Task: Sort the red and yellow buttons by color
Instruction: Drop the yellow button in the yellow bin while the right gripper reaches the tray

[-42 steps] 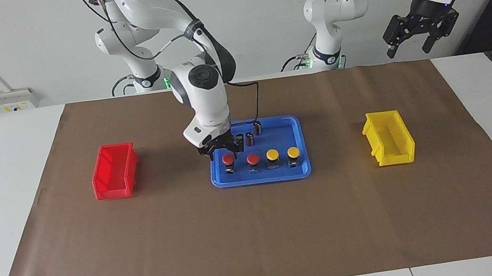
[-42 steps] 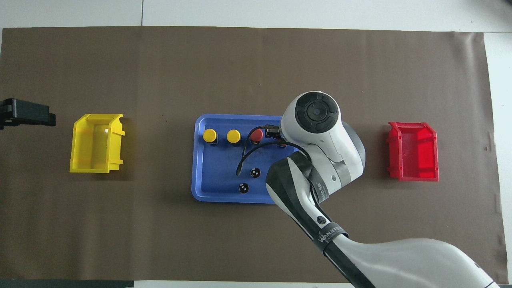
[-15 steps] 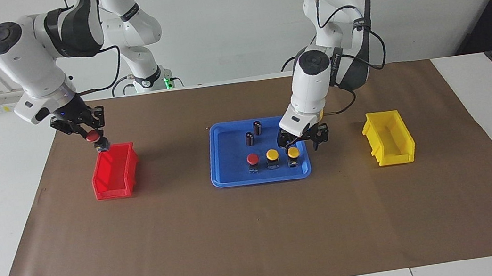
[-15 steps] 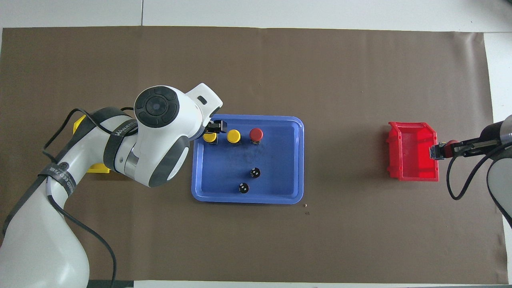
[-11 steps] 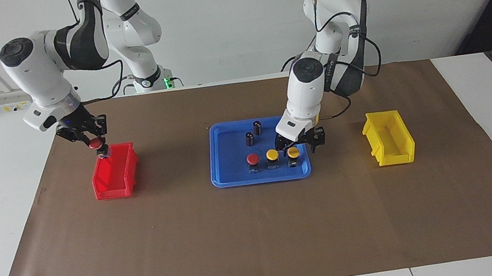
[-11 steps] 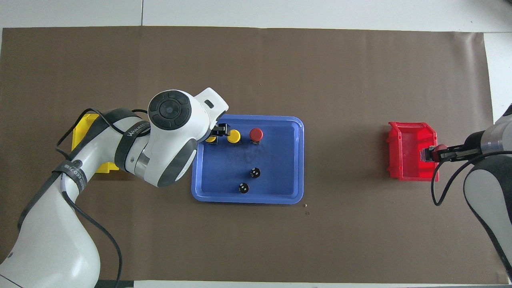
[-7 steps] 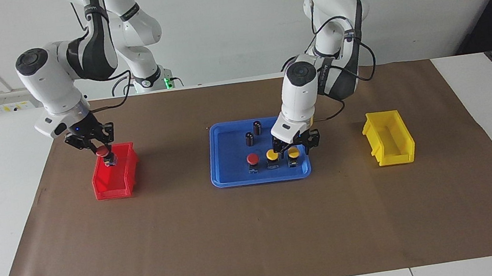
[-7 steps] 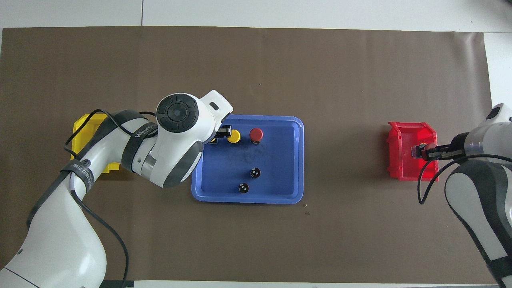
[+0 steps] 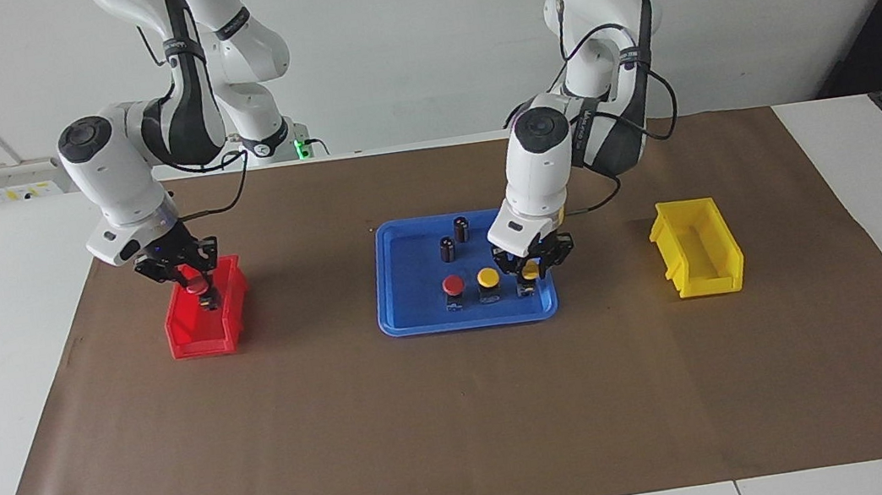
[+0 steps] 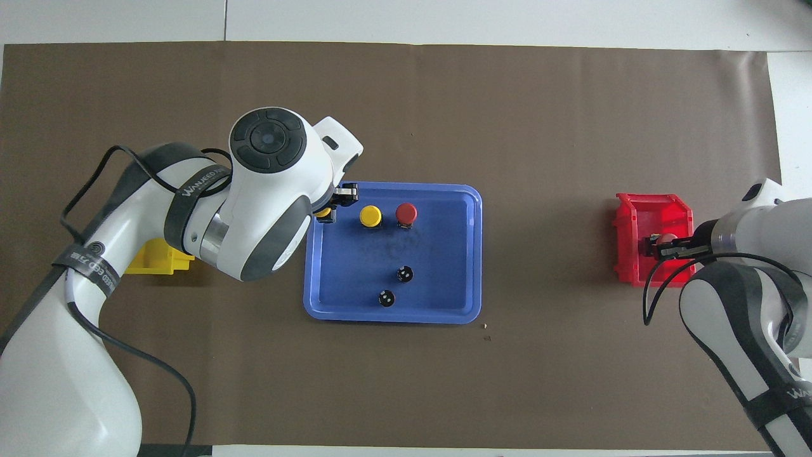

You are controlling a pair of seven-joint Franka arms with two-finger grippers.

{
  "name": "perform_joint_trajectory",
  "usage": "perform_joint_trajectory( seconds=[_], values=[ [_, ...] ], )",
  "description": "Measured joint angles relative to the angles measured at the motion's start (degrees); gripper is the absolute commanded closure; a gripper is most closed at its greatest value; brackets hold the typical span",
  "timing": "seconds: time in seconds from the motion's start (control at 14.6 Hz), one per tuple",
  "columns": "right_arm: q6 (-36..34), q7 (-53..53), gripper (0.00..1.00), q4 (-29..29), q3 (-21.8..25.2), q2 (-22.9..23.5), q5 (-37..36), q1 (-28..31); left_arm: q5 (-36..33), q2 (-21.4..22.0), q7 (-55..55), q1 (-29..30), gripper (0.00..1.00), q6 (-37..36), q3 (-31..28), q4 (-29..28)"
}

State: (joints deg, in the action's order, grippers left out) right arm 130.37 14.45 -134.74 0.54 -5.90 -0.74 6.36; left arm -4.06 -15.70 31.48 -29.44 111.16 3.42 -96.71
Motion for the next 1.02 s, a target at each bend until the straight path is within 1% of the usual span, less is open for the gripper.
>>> perform_joint_trajectory(
  seconds=[0.07,0.14,0.27,0.34,0.41,0.48,0.61,0.68,0.82,0.96,1.02],
  values=[
    [0.1,0.0,0.02,-0.1,0.0,0.0,0.0,0.0,-0.2,1.2,-0.3,0.6,0.99,-4.0,-0.2,2.5],
    [0.1,0.0,0.01,-0.1,0.0,0.0,0.0,0.0,-0.4,2.6,-1.6,1.7,0.99,-6.9,-0.4,3.8],
    [-0.8,0.0,0.01,0.7,-0.1,0.0,0.0,-0.1,-0.8,5.9,-7.8,6.2,0.99,-10.6,-0.6,4.0],
    [-3.1,0.0,0.01,2.4,-0.2,0.0,0.0,-0.2,-0.9,7.3,-12.7,9.7,0.99,-11.5,-0.8,3.7],
    [-6.4,-0.1,0.01,5.2,-0.3,0.3,0.0,-1.1,-0.9,8.4,-18.2,13.7,0.99,-11.9,-0.9,3.1],
    [-10.5,-1.4,0.0,9.4,-0.4,0.8,0.0,-2.9,-0.9,9.2,-23.5,17.9,0.99,-11.9,-1.1,2.0],
    [-18.0,-9.8,0.0,19.3,-0.6,3.2,0.0,-8.6,-0.9,10.8,-30.9,25.4,0.99,-10.5,-1.3,-2.1],
    [-20.2,-15.3,0.0,23.7,-0.8,4.9,0.0,-11.9,-0.9,11.6,-33.6,28.1,0.99,-7.7,-1.3,-5.1],
    [-20.8,-24.7,0.0,29.1,-1.1,8.0,0.1,-17.7,-0.9,13.6,-35.7,30.8,0.99,-1.0,-1.3,-12.2],
    [-18.4,-34.4,0.0,31.5,-1.1,10.8,0.2,-23.2,-0.9,15.6,-35.8,31.3,0.99,3.9,-1.1,-18.8],
    [-16.8,-39.6,0.0,33.0,-1.2,12.8,0.2,-26.3,-0.9,16.3,-35.8,31.3,0.99,5.1,-0.9,-20.9]
  ],
)
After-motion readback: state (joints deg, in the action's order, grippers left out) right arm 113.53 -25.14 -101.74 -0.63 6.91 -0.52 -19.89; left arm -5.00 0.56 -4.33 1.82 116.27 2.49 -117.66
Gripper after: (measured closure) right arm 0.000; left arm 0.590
